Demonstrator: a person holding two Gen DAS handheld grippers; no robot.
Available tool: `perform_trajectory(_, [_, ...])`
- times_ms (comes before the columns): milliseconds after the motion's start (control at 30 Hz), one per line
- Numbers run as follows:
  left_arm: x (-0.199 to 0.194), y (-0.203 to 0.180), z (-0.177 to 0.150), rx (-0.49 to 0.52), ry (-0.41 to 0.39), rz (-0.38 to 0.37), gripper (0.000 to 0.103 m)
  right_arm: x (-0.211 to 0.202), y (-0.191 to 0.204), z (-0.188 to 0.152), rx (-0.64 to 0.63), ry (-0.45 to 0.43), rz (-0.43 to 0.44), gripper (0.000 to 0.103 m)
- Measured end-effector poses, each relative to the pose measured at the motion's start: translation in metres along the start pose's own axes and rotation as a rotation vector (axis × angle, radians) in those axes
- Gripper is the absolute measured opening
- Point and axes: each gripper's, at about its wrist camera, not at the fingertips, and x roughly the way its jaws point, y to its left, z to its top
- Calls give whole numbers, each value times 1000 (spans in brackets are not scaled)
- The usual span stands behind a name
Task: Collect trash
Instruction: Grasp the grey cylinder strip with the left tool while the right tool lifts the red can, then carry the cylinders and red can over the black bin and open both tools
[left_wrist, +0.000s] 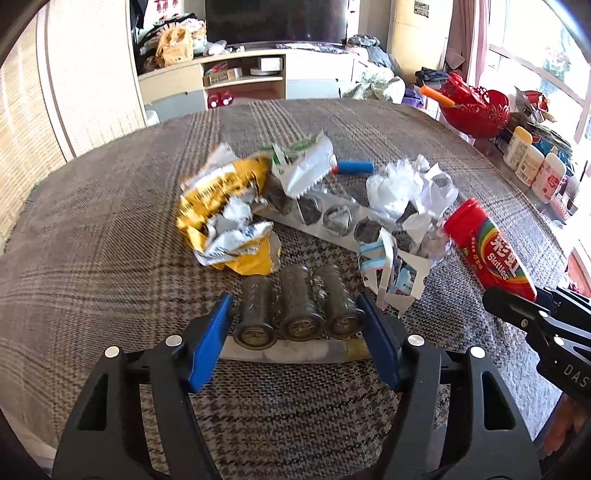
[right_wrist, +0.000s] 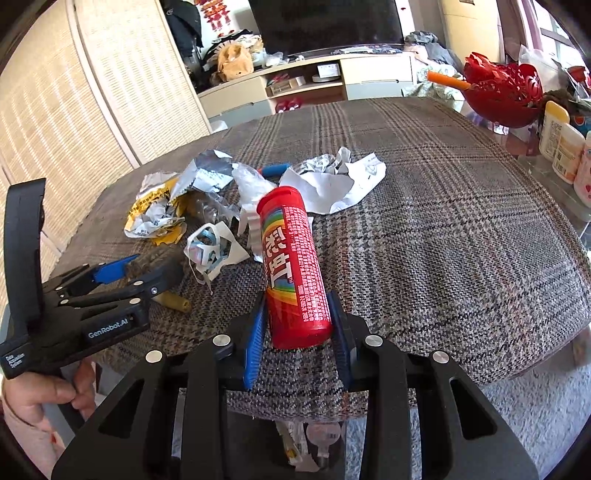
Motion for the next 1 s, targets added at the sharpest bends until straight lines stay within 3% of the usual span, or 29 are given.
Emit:
perform_trajectory(467, [-104,-15,-5,-1,-129,0,65,-72,25,-1,-42,-103,20,29])
perform_trajectory(733, [-156,-26,-45,-7,-147,-26,65,-117,37,-26,-75,-121,3,29])
perform_trajectory(1000, [-167,-30,-86,-34,-109,-20,65,-126,34,-67,-64,-72,-21,29])
